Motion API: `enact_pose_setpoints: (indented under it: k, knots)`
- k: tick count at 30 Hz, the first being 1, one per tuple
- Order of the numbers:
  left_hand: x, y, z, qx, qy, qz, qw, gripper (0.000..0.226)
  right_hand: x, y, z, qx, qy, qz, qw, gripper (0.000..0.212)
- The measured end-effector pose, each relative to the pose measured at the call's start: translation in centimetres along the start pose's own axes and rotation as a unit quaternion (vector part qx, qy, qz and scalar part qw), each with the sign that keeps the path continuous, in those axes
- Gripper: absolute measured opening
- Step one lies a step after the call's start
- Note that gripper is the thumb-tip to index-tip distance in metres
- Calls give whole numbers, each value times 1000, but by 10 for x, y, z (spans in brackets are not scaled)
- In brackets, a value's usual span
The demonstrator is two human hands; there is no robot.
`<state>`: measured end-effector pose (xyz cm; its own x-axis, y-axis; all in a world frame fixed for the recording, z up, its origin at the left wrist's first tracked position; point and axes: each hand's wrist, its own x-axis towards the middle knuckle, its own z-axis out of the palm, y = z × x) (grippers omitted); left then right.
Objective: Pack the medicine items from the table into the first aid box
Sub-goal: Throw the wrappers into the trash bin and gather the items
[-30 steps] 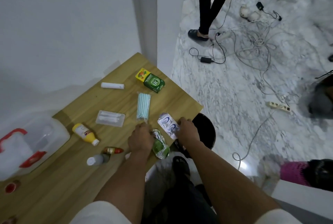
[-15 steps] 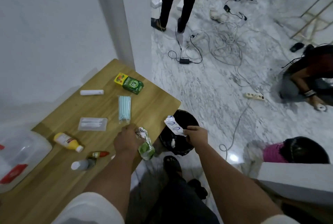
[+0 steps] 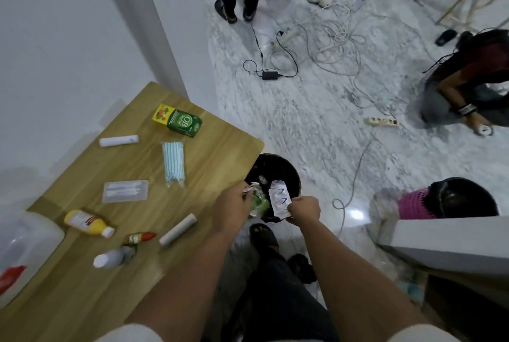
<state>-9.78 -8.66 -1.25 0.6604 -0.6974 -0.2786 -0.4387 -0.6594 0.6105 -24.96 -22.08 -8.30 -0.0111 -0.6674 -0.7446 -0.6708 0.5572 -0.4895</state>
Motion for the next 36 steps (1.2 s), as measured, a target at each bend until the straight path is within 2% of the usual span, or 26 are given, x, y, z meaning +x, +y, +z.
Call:
enact_pose_setpoints:
  k: [1,4,8,11,14,18,23,27,30,33,36]
  knots:
    - [3,9,13,9,-17,-4,1000,21,-3,-1,-5,-32,29,-21,999,33]
    - [23,26,51,43,-53,-63,996,19,7,0,-17,-92,41,9,995,34]
    - [64,29,96,38,-78,-147,985,20,49,-1,-29,-90,26,13,995,12]
    - [100,25,127,-17,-105,-176,979,39,86,-8,-32,-127,-7,0,992,9]
    - [122,28,134,-61,-129,-208,968,63,99,-23,-40,-183,-9,-31,983,38]
    - [120,44,117,-84,-140,-182,970,62,82,-39,-54,-251,-11,-62,966,38]
    - [96,79,46,-95,-100,-130,982,52,25,-79,-46,-293,-33,-189,937,44]
    - [66,75,-50,-106,-28,-109,988,48,-50,-128,-16,-354,-69,-340,868,43]
    - [31,45,-132,-122,54,-131,982,47,-114,-156,25,-384,-89,-417,819,54]
    - [-17,-8,-208,-102,151,-163,970,40,-179,-173,84,-397,-114,-491,767,53]
    - [-74,-87,-260,-93,234,-208,945,42,-248,-176,156,-400,-162,-549,716,50]
